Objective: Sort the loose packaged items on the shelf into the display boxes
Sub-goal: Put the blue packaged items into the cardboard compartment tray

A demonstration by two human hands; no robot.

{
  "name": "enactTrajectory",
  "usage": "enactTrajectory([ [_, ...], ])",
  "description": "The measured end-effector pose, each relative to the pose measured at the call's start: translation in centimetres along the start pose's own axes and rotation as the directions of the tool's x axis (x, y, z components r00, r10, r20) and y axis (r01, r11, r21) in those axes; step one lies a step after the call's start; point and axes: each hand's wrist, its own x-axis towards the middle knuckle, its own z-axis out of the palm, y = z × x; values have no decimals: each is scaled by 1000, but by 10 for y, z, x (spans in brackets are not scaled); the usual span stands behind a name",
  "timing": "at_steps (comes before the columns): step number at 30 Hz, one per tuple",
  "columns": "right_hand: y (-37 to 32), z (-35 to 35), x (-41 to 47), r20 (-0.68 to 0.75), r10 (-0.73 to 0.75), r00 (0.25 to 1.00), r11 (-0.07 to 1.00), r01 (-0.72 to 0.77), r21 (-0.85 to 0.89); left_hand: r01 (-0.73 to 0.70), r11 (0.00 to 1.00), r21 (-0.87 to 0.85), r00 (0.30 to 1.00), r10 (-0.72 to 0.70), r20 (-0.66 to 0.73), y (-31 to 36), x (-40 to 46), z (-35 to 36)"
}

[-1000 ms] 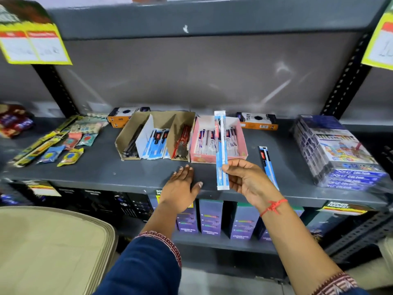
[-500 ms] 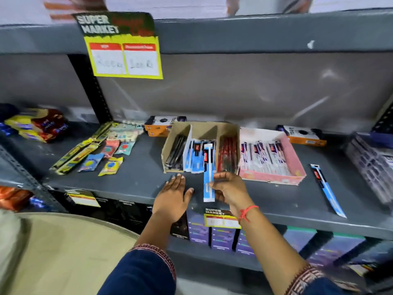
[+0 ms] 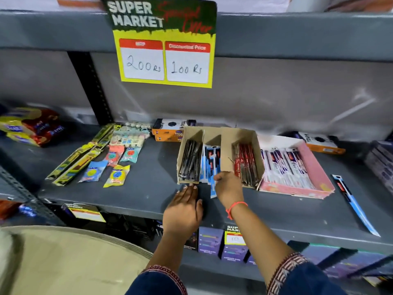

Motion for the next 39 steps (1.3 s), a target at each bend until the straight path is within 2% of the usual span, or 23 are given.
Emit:
enactTrajectory([
  [7, -2, 13, -8, -92, -39, 995, 999, 40, 16, -31, 999, -17, 999, 31, 9, 0, 0, -3],
  [13, -19, 11, 7, -120, -63, 991, 998, 59, -38, -31, 997, -65, 999, 30, -17, -2, 0, -2],
  [19, -26, 7, 24, -77, -41, 996, 972, 22, -233, -35, 997, -66, 999, 33, -23, -3, 0, -1],
  [22, -28, 5, 28, -9, 33, 999, 955, -34, -295, -25, 998, -66, 999, 23, -27, -4, 0, 0],
  [26, -28, 1, 26, 14, 7, 1000, 917, 0, -398, -34, 998, -55, 999, 32, -23, -4, 0, 1],
  [29, -29, 3, 24, 31, -114, 993, 827, 113, -550, -40, 997, -62, 999, 38, -20, -5, 1, 2],
  [31, -24, 8, 25, 27, -107, 994, 798, 102, -593, -45, 997, -56, 999, 44, -18, -4, 1, 2],
  [33, -20, 10, 28, -8, -162, 987, 776, 122, -619, -47, 998, -48, 999, 46, -28, -4, 1, 1],
  [36, -12, 14, 24, -13, -187, 982, 783, 141, -606, -38, 998, -42, 999, 37, -31, -2, 0, 0],
  [39, -1, 10, 4, -54, -319, 946, 795, 236, -559, -27, 1000, -6, 1000, 27, -5, 1, 0, 0],
])
